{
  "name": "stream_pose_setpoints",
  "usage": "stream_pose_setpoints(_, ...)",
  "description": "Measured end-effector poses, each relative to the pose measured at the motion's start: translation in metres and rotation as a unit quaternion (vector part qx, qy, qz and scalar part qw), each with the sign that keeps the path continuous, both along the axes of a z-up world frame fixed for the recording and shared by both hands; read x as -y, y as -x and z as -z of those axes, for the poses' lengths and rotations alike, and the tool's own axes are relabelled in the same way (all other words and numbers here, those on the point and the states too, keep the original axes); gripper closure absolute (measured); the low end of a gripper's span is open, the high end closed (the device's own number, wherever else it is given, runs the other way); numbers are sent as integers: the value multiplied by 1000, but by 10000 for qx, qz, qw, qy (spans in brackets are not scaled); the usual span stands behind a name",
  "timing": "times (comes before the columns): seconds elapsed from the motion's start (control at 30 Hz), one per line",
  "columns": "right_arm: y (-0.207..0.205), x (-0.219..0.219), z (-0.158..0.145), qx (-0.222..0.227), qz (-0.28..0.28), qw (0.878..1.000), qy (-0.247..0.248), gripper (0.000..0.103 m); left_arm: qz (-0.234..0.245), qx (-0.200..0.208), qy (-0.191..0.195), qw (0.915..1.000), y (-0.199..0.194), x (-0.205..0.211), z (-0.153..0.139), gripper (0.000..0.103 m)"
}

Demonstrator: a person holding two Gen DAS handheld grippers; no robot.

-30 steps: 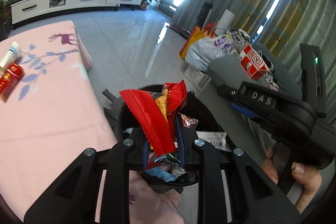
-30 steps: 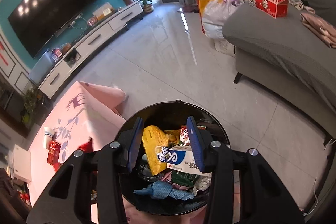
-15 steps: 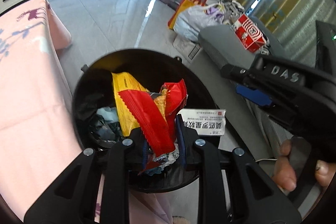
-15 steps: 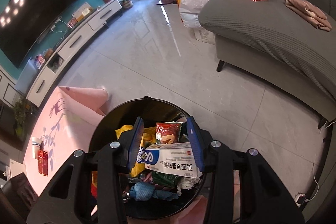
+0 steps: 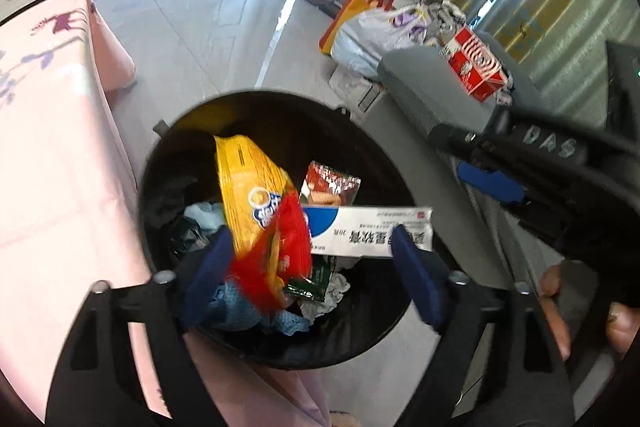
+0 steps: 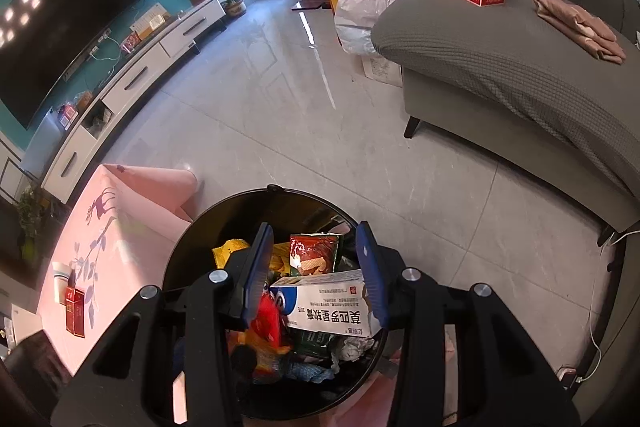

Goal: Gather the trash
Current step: 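Move both tools back to the table toward the paper cup and red box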

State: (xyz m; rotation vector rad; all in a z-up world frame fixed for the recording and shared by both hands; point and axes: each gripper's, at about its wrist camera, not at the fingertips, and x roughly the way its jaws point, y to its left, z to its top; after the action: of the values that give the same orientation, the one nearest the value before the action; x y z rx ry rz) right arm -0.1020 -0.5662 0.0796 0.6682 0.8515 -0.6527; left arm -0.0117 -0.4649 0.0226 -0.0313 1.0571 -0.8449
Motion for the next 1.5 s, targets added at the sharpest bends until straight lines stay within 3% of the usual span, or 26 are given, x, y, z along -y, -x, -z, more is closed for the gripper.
stream_pose_setpoints(0.2, -5, -14, -15, 164, -146, 9996, 170, 51, -327, 161, 386, 9986, -6, -40, -33, 3)
stream_pose_setpoints(0.4, -19, -36, -27, 300, -476, 9979, 315, 36, -999, 481, 454, 9928, -17, -114, -60, 3)
stream_pose_setpoints(0.5, -28, -48, -31, 298, -575, 9971, 409, 29, -1545, 539, 362, 9859, -26, -158, -60, 3)
stream_pose_setpoints(0.77, -43, -78, -42, 456, -861, 9936, 572, 9, -2730, 243, 135, 9616, -27, -274, -39, 3)
stream_pose_setpoints(0.93, -59, -100, -40, 399, -1139, 9908, 610, 7, -3395, 248, 24, 9403, -10, -333, -23, 3)
stream_pose_setpoints(1.17, -80, -141, -37, 500, -1643, 9836, 550, 7, -4043, 108, 243, 9143, -6, -395, -7, 3)
stream_pose_setpoints(1.5, -102, -204, -30, 253, -2363, 9672, 897, 7, -4142, 162, 279, 9096, 0, -417, -5, 3)
